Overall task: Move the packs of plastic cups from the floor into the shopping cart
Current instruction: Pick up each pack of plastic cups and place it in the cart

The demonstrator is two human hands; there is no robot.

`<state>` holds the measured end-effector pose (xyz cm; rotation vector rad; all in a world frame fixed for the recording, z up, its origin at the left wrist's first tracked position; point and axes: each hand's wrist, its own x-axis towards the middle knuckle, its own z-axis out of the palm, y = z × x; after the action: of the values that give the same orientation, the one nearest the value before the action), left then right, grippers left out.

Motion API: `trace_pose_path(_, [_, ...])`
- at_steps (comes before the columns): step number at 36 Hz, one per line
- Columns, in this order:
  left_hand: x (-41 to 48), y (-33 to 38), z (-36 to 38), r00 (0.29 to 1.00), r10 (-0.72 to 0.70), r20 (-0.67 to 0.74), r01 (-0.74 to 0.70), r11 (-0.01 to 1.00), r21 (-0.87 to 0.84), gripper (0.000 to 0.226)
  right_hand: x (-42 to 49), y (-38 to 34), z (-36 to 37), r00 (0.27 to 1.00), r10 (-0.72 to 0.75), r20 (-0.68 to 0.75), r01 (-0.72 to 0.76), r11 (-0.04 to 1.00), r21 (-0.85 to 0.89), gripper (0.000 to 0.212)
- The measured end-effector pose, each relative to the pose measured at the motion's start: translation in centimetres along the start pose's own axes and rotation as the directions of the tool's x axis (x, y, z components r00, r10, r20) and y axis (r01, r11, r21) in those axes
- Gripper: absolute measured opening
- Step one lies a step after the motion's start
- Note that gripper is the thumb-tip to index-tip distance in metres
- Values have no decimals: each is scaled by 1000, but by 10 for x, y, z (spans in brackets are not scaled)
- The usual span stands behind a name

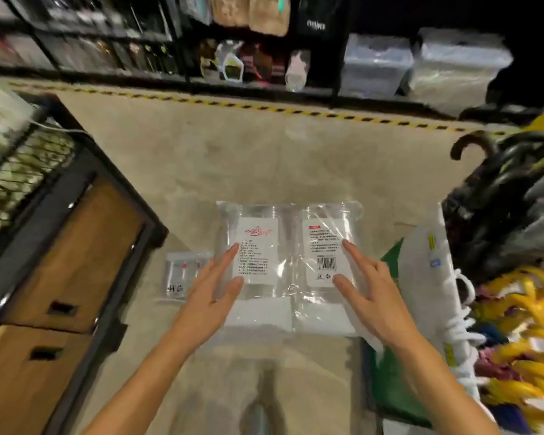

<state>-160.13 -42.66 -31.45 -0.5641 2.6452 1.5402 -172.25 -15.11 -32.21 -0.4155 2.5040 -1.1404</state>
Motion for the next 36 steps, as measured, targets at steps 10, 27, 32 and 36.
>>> trace_pose_path(10, [-61, 127, -184, 970, 72, -232, -94, 992, -86, 50, 1, -235, -69, 960, -275, 46, 278, 958, -64, 62])
trace_pose_path(27, [-197, 93, -289, 614, -243, -751, 118, 969, -216, 47, 54, -445, 55, 573, -650, 499, 698, 706, 118, 58])
trace_pose_path(32, [-263, 80, -289, 404, -343, -848, 165, 939, -301, 41, 31, -496, 122, 351, -666, 658, 758, 614, 218, 61])
trace_pose_path(36, [-319, 66, -284, 240, -392, -888, 221, 913, -343, 41, -5, -527, 169, 154, -671, 725, 777, 535, 331, 60])
